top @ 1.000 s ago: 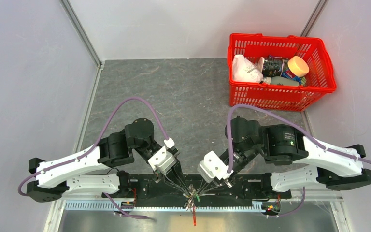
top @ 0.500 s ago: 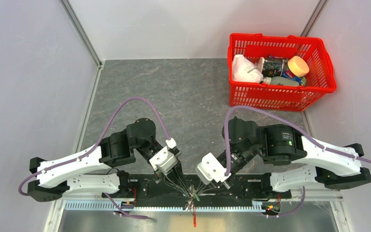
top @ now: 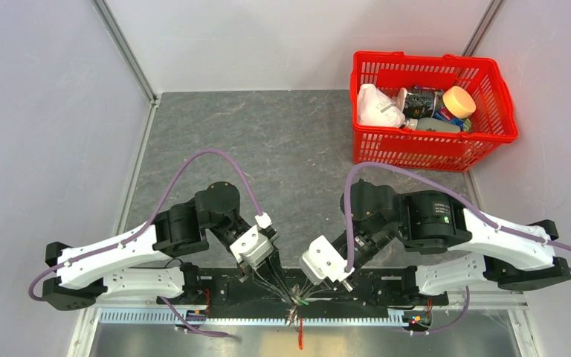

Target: Put the keys on the keyring

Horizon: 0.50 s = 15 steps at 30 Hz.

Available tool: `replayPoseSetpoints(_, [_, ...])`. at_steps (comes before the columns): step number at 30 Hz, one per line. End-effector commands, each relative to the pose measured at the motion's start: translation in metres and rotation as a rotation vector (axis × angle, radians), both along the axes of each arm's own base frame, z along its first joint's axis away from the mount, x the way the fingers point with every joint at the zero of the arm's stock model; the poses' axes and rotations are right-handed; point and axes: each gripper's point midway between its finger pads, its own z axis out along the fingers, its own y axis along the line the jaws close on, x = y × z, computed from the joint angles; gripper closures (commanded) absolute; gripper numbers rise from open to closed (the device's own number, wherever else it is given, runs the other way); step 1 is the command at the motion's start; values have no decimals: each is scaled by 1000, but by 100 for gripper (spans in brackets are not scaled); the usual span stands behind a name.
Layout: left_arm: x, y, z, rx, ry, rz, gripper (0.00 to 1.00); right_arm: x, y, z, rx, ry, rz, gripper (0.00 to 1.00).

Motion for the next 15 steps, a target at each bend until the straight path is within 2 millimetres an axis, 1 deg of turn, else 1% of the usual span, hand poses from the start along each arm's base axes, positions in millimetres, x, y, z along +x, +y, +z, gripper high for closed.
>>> replayPoseSetpoints(1, [-6, 7, 13, -49, -1, -32, 98, -2, -1, 11, 31, -20, 7, 100])
replayPoseSetpoints(5, [-7, 8, 13, -49, 0, -33, 98, -3, -2, 8, 21, -21, 8, 100])
replayPoseSetpoints(15, [-6, 7, 11, -42, 2, -27, 98, -7, -2, 13, 37, -29, 18, 100])
